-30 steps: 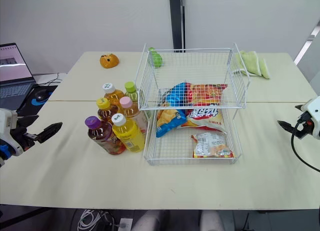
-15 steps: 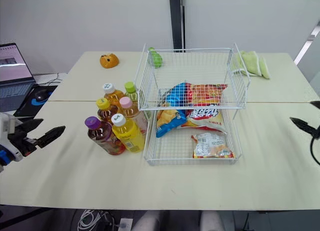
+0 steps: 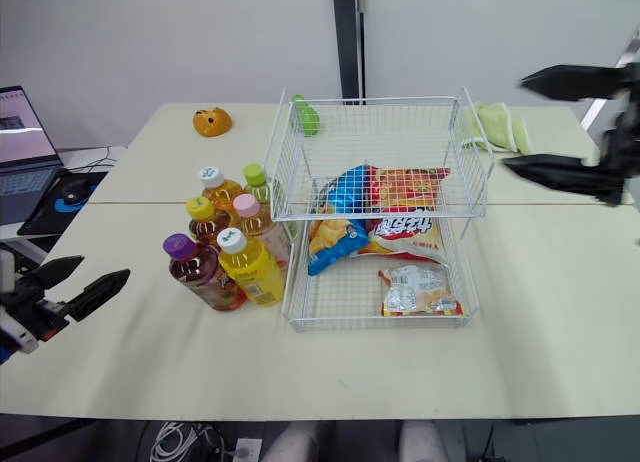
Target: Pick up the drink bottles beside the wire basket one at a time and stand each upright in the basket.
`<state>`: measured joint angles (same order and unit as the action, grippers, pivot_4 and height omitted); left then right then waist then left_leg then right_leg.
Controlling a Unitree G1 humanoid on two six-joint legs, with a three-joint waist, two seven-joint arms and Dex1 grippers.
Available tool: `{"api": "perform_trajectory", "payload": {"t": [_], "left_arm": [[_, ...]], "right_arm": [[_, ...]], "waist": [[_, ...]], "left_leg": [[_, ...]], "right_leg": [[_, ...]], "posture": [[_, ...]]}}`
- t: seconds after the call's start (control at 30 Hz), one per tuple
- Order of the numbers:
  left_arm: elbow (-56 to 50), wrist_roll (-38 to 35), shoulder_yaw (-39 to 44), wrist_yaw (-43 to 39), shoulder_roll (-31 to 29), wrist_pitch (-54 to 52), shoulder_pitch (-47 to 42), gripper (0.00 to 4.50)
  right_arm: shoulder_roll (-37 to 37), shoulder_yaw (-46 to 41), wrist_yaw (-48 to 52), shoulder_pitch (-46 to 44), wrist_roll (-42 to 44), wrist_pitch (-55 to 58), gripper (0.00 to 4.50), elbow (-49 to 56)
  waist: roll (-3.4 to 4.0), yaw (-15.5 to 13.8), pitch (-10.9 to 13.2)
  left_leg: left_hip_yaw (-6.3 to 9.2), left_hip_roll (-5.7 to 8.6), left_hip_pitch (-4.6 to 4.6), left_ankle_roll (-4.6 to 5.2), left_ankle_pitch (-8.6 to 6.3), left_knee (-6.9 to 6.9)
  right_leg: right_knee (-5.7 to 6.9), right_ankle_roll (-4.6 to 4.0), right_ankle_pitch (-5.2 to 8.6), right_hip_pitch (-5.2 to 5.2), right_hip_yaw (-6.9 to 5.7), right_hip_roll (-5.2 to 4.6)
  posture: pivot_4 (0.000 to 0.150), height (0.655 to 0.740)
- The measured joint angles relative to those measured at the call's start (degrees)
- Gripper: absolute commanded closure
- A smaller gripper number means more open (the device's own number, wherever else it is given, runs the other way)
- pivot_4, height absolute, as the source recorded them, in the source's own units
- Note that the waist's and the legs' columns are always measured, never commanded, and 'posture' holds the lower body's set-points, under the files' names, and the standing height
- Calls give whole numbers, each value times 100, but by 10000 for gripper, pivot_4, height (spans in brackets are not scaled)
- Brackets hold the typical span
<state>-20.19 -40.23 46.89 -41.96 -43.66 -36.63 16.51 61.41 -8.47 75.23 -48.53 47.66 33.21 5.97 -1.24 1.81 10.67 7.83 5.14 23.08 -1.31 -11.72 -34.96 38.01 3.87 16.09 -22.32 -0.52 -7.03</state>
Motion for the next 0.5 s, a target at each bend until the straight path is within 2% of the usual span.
{"api": "perform_trajectory", "payload": {"t": [0.1,0.27,0.37,0.5], "left_arm": [[-658,-404,304,185,194,-332,359,204],[-1785,-1283,418,1055,731,-695,458,204],[-2384,-1630,81,1765,1144,-699,355,204],[-2647,-1551,-432,2526,1254,-594,-123,204]], "right_arm": [[-472,547,140,-415,-154,51,0,-13],[-949,836,219,-482,-321,92,0,-15],[-1051,840,219,-481,-387,93,0,-12],[-1081,838,233,-479,-497,92,0,-22]], "waist": [[-1,-41,0],[-4,-180,0],[-5,-202,0],[-5,-201,0]], "left_leg": [[-3,6,10,10,-16,-1],[0,15,27,11,-23,-6],[-1,15,27,12,-22,-12],[-7,8,21,12,-21,-18]], "right_leg": [[-24,14,-9,-1,-8,-1],[-36,26,-17,-5,-9,0],[-36,29,-19,-2,-10,1],[-33,24,-21,2,-9,14]], "posture": [[1500,7400],[1500,7400],[1500,7400],[1500,7400]]}}
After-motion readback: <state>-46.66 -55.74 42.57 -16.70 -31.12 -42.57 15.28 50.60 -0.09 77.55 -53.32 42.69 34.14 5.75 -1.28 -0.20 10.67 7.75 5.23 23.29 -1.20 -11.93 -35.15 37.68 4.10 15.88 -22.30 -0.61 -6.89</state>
